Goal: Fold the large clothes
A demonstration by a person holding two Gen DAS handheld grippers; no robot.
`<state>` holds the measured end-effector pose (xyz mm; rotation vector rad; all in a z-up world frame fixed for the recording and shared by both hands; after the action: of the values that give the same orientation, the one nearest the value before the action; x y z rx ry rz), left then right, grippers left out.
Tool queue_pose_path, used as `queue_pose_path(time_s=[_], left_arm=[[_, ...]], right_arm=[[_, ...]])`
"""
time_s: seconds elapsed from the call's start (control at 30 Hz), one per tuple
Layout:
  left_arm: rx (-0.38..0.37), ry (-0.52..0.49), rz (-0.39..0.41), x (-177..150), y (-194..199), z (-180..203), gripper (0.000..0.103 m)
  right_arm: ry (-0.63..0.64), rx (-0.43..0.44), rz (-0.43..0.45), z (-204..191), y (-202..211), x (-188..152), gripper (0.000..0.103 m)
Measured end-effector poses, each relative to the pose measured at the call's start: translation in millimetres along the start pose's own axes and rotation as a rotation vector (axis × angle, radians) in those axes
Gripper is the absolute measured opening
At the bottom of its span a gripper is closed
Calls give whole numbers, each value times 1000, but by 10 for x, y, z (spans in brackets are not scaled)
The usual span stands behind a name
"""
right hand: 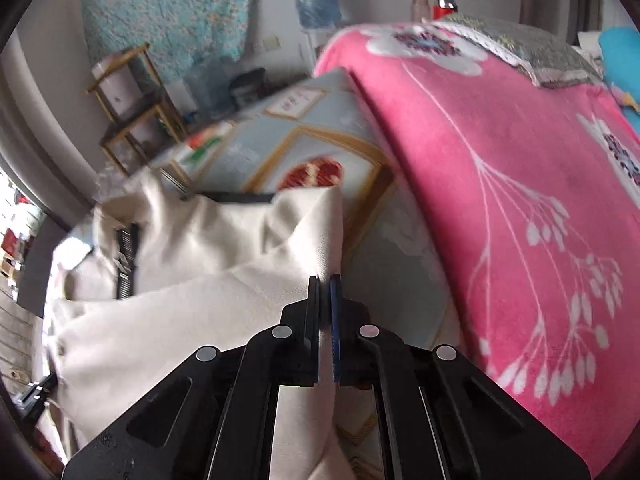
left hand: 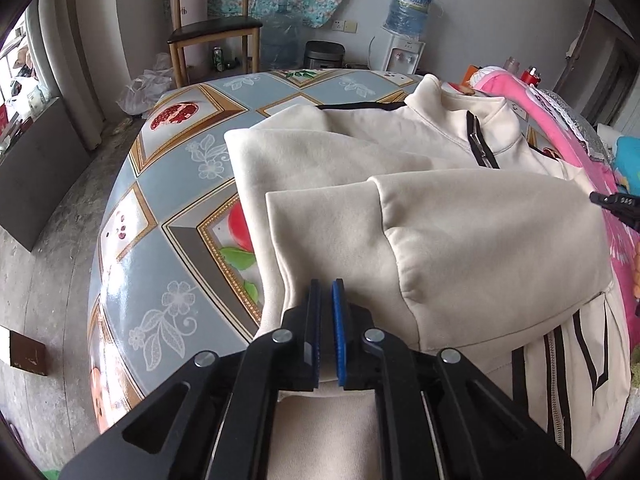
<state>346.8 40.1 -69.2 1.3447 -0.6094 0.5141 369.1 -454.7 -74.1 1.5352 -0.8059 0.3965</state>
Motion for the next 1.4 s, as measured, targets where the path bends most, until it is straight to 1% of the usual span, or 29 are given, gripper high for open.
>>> queue_pose_path(time_s=[0.07, 0.13, 0.17, 0.23, 0.3, 0.37, 0.43, 0.5, 0.53, 0.63, 0.67, 0.7, 0.77, 0.87, 0.97, 1.0, 1.07, 1.17, 1.27, 1.4], left_arm=[[-9, 3, 8, 13, 26, -7, 8], [-13, 14, 22, 28, 117, -52, 8], [-16, 24, 29, 34, 194, -92, 8], [-25, 36, 47, 36, 365, -156, 8], [-26, 30, 73, 19, 601, -222, 9], [-10, 27, 83, -25, 807, -285, 10], [-1, 27, 99, -113, 1037, -329, 13], [-12, 32, 108, -244, 1239, -334, 19], [-18, 31, 106, -327, 1322, -321, 20], [-46, 21, 90, -596, 1542, -242, 28], [-54, 20, 84, -705, 1614, -206, 34], [-59, 18, 82, -791, 1661, -166, 38], [-81, 8, 72, -973, 1739, -74, 42], [-94, -20, 40, -1254, 1776, 67, 44], [-84, -43, -2, -1516, 1704, 158, 45], [-58, -50, -20, -1607, 1678, 163, 45], [-24, -62, -25, -1740, 1700, 152, 45], [-30, -13, -15, -1858, 1809, 49, 45], [-17, 35, -9, -1955, 1887, -76, 46], [-18, 95, -32, -2102, 1910, -218, 46]], right_arm=[[28, -23, -9, -23, -15, -7, 10], [37, -46, 35, -66, 141, 41, 24], [39, -43, 59, -94, 229, 59, 26], [52, -11, 108, -164, 525, 53, 41], [76, 18, 144, -247, 853, -18, 48], [117, 44, 163, -341, 1168, -146, 54], [148, 61, 170, -418, 1481, -352, 65], [149, 86, 160, -490, 1714, -584, 67], [146, 102, 145, -528, 1804, -714, 69], [126, 154, 65, -651, 1970, -1146, 70], [123, 168, 38, -684, 2004, -1290, 71], [127, 172, 8, -746, 2035, -1458, 72], [140, 171, -38, -858, 2068, -1753, 73], [148, 200, -94, -1038, 2063, -2134, 75], [197, 157, -110, -1174, 2061, -2442, 75], [217, 136, -111, -1201, 2063, -2523, 75], [237, 101, -113, -1210, 2096, -2641, 75], [213, 98, -89, -1098, 2257, -2715, 75], [141, 88, -53, -819, 2418, -2693, 78], [19, 22, -31, -279, 2490, -2629, 78]])
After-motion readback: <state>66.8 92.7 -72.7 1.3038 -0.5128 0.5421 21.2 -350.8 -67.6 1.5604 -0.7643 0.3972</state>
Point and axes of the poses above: each gripper's, at about its wrist camera, not at the fingertips, and y roughly against the way its jaws point, z to its right, x to its top, the point moved 4 cm from there along -y, roughly the way its jaws point, and after that the axes turned 10 degrees about z, right-handed, at the moved point
